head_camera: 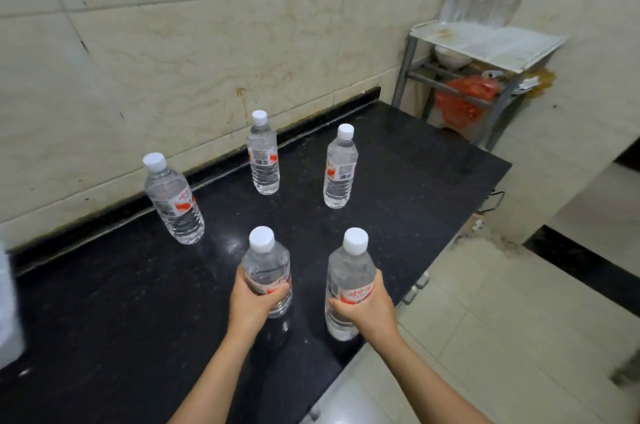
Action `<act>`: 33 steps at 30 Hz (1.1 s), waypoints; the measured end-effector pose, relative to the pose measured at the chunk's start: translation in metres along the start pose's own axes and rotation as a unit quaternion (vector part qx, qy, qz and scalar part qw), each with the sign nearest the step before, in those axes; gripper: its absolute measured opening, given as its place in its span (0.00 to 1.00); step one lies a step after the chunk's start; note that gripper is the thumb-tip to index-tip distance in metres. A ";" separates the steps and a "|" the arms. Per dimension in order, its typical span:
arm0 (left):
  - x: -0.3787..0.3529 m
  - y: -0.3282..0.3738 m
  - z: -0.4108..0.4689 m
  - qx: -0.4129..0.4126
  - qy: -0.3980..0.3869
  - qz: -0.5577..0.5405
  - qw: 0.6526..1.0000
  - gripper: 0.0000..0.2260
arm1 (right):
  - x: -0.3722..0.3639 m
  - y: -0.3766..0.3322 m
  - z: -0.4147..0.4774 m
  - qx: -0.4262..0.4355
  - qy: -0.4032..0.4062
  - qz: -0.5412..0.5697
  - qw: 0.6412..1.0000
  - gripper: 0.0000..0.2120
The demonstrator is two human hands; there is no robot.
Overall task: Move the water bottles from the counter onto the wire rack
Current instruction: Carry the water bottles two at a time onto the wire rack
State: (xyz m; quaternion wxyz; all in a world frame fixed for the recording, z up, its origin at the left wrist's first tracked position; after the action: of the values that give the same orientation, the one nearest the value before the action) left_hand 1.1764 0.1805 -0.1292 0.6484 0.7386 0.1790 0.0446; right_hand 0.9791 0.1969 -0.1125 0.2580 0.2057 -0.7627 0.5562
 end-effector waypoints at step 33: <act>-0.417 -0.024 -0.139 -0.009 -0.272 -0.056 0.961 0.29 | 0.427 0.253 -0.011 -0.019 0.255 0.022 0.966 0.30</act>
State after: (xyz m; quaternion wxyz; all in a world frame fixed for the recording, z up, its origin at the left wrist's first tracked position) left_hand 0.7416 0.1793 -0.0619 0.6807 0.7058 0.0367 -0.1927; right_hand 0.4952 0.2706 -0.0320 0.4358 0.0351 -0.6861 0.5815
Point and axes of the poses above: each hand's wrist, its own z-axis towards the middle knuckle, its own x-axis out of the back of the hand, y = z × x, the point moved 2 cm from there along z, towards the middle knuckle, and after that the axes turned 14 degrees about -z, right-handed, at the moved point
